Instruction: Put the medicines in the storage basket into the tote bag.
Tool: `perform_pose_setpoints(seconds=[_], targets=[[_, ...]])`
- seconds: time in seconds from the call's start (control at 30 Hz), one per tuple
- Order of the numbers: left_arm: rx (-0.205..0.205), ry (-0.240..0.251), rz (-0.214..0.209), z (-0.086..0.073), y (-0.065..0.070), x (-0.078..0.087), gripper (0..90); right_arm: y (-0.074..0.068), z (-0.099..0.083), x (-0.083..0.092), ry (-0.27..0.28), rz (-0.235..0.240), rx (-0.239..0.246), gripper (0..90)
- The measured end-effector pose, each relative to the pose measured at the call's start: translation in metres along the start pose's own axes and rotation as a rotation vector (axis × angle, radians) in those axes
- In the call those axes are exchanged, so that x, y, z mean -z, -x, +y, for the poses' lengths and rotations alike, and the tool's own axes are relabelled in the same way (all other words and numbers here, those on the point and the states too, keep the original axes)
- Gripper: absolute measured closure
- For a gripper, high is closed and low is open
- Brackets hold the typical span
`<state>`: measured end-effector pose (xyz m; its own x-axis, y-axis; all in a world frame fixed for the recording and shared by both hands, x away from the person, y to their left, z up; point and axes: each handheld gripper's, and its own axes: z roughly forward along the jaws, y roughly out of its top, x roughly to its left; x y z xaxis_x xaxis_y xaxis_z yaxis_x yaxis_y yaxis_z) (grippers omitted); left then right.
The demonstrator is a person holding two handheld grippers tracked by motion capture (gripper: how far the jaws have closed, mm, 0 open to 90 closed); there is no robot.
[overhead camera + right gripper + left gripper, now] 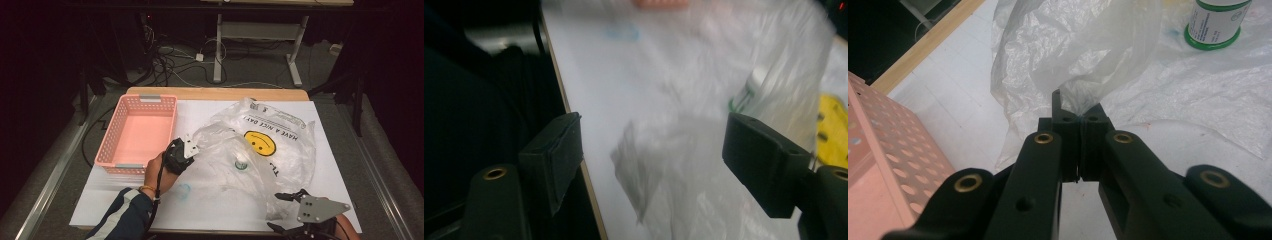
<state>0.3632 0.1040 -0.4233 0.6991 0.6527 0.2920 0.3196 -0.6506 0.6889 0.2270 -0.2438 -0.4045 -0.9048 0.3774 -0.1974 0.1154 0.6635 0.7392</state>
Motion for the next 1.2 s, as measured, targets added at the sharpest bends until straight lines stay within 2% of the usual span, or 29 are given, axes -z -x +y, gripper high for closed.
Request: perform_pose_setpoints(seconds=[0.1, 0.13, 0.2, 0.27, 0.33, 0.43, 0.53, 0.67, 1.0, 1.2], targets=[[-0.008, -0.001, -0.004, 0.001, 0.001, 0.001, 86.3, 0.01, -0.008, -0.013, -0.051, -0.031, -0.04, 64.5], [-0.008, 0.0, -0.005, 0.001, 0.001, 0.001, 86.3, 0.013, -0.01, -0.015, -0.055, -0.042, -0.044, 69.8], [-0.01, 0.0, -0.004, 0.001, 0.001, 0.001, 86.2, 0.019, -0.01, -0.015, -0.025, -0.061, -0.06, 80.1], [-0.007, 0.002, -0.005, 0.001, 0.0, 0.002, 86.2, 0.022, -0.007, -0.013, 0.004, -0.101, -0.059, 86.1], [-0.001, 0.008, -0.005, 0.001, -0.001, 0.003, 86.2, 0.024, -0.005, -0.01, 0.034, -0.131, -0.063, 87.5], [-0.011, 0.009, -0.003, 0.001, -0.003, 0.006, 86.1, 0.029, -0.002, -0.009, 0.054, -0.174, -0.063, 88.4], [-0.002, 0.027, 0.004, 0.002, -0.005, 0.012, 86.2, 0.037, 0.001, -0.009, 0.072, -0.206, -0.072, 88.8], [0.023, 0.046, 0.041, 0.001, -0.009, 0.017, 86.1, 0.049, 0.006, -0.009, 0.106, -0.247, -0.09, 89.0], [0.044, 0.077, 0.051, -0.003, -0.021, 0.029, 86.0, 0.076, 0.025, -0.011, 0.179, -0.332, -0.049, 89.2], [0.054, 0.093, 0.057, -0.001, -0.031, 0.032, 86.0, 0.092, 0.029, -0.004, 0.218, -0.384, -0.059, 89.4]])
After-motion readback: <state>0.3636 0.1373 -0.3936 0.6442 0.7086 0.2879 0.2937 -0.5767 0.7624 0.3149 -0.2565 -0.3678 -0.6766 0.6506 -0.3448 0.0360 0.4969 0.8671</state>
